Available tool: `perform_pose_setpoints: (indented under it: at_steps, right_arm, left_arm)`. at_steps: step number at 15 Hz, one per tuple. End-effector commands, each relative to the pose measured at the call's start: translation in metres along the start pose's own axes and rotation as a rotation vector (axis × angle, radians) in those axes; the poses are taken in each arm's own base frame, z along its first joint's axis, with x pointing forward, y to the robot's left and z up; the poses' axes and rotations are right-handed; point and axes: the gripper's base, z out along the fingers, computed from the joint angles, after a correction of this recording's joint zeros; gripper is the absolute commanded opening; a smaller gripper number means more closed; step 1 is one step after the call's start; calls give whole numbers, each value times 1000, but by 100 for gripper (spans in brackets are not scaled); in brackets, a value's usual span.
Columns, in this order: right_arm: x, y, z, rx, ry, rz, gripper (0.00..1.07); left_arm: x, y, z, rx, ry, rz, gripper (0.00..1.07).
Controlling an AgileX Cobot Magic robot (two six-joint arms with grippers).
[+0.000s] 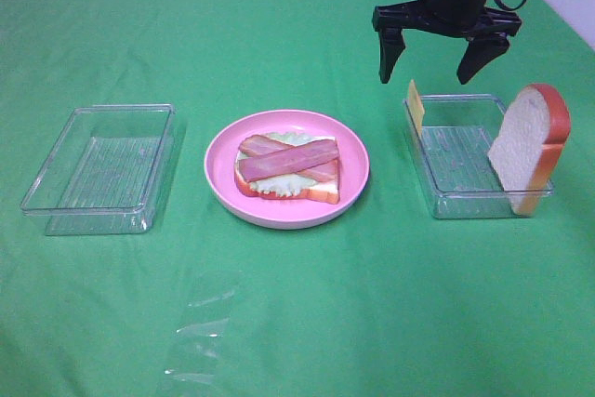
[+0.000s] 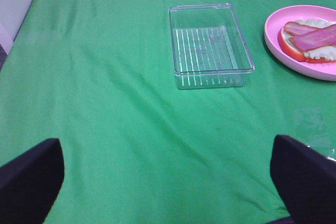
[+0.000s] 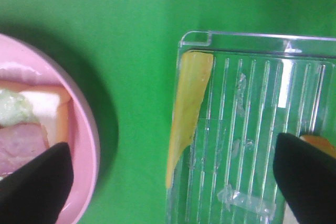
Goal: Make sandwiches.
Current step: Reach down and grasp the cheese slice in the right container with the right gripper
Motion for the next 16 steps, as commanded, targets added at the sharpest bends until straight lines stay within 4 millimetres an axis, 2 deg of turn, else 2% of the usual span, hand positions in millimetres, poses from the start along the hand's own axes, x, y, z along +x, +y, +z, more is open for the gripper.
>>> perform_pose_setpoints:
  at_steps: [1, 7, 16]
  right_arm:
    - [-2, -6, 8, -25, 19, 34, 99]
    - [-5, -2, 40, -63, 47, 39, 98]
    - [-7, -3, 56, -59, 51, 43, 96]
  left_arm:
    - [2, -1, -2, 2, -19, -7, 100]
    - [2, -1, -2, 2, -19, -7, 100]
    - [2, -1, -2, 2, -19, -7, 100]
